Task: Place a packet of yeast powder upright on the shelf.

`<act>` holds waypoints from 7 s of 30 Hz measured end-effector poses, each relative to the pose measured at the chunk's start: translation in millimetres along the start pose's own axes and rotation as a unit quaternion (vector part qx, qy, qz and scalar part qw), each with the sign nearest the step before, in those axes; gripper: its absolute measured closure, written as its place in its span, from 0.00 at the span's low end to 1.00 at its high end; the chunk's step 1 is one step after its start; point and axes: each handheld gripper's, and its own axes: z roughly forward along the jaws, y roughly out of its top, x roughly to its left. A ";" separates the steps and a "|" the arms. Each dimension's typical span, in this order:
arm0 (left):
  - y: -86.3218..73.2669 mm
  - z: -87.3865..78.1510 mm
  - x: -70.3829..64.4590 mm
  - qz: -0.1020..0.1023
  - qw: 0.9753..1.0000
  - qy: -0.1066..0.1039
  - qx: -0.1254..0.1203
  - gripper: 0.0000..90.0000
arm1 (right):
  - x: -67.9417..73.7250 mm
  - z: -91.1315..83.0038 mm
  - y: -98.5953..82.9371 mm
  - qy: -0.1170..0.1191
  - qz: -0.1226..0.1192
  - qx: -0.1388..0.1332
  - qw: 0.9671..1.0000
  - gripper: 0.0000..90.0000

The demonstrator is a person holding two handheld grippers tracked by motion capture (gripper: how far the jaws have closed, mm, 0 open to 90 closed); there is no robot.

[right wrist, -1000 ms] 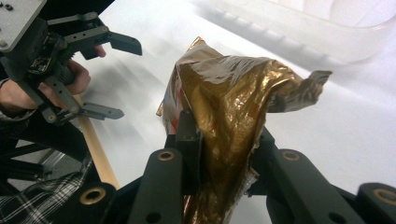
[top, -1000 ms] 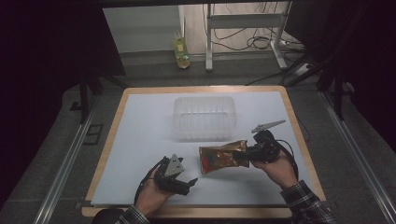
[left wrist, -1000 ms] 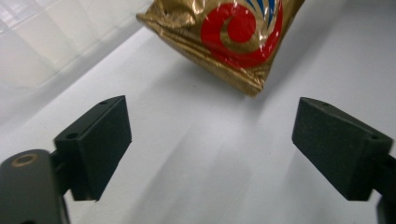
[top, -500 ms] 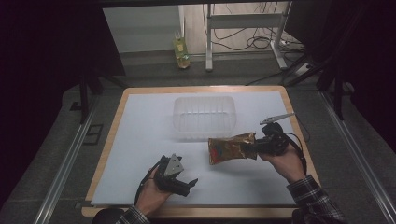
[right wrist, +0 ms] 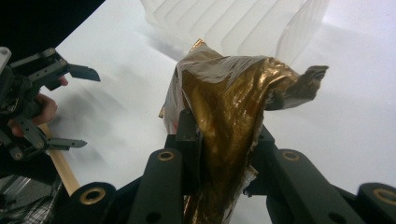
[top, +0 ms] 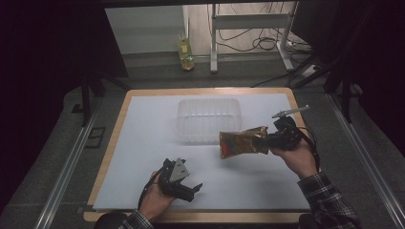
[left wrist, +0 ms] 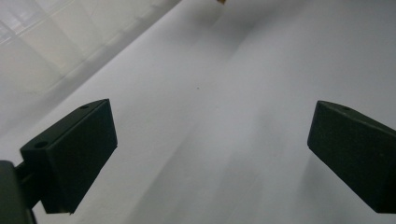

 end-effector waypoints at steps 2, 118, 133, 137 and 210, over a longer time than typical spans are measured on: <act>0.0 0.1 -0.3 0.002 1.000 0.002 0.000 0.01 | -1.0 -1.8 2.5 -0.005 0.001 -0.003 1.000 0.81; -1.0 2.1 -4.4 0.046 0.999 0.011 0.018 0.00 | -8.8 38.5 107.7 -0.111 0.024 -0.052 0.992 0.67; -0.8 3.5 -6.0 0.051 0.998 0.009 0.021 0.00 | -4.0 34.9 110.8 -0.174 0.032 -0.049 0.983 0.76; -0.8 3.2 -6.0 0.052 0.998 0.009 0.021 0.00 | -2.0 45.7 114.4 -0.193 0.038 -0.039 0.980 0.76; -3.5 -5.9 10.3 0.001 1.000 0.018 -0.014 0.00 | 18.4 64.4 42.0 -0.074 -0.130 -0.076 0.986 0.11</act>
